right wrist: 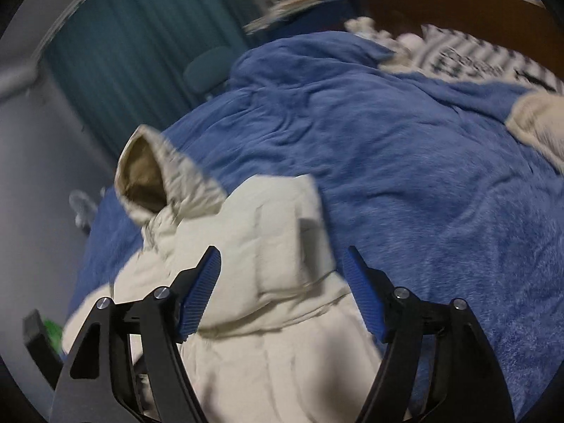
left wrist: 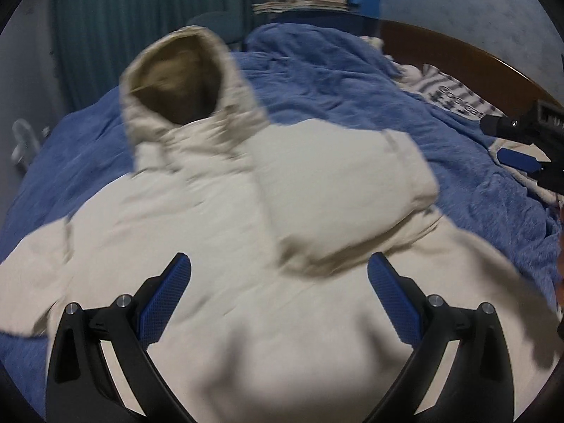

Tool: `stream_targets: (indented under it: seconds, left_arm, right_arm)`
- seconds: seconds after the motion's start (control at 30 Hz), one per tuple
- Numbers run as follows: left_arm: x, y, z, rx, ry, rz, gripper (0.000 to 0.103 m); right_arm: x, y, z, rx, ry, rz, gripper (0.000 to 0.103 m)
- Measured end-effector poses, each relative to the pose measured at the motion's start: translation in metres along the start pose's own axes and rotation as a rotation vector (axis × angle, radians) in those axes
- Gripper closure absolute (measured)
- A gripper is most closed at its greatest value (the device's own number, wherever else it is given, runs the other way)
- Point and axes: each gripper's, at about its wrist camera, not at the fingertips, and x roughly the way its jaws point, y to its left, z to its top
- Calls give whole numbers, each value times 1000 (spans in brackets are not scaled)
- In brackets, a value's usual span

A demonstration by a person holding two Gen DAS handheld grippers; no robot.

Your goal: Fold large clothes

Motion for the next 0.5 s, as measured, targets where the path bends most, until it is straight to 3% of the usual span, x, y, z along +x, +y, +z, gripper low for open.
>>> stream_targets:
  seconds: [0.3,0.5]
  left_arm:
    - [68,-94,26,169,63,-35,18]
    - [103,-135,26,336,102,53,20]
  right_arm:
    - [1,-44,21,159,-13,34,33]
    - [3,-59,26,223,-8,62,31]
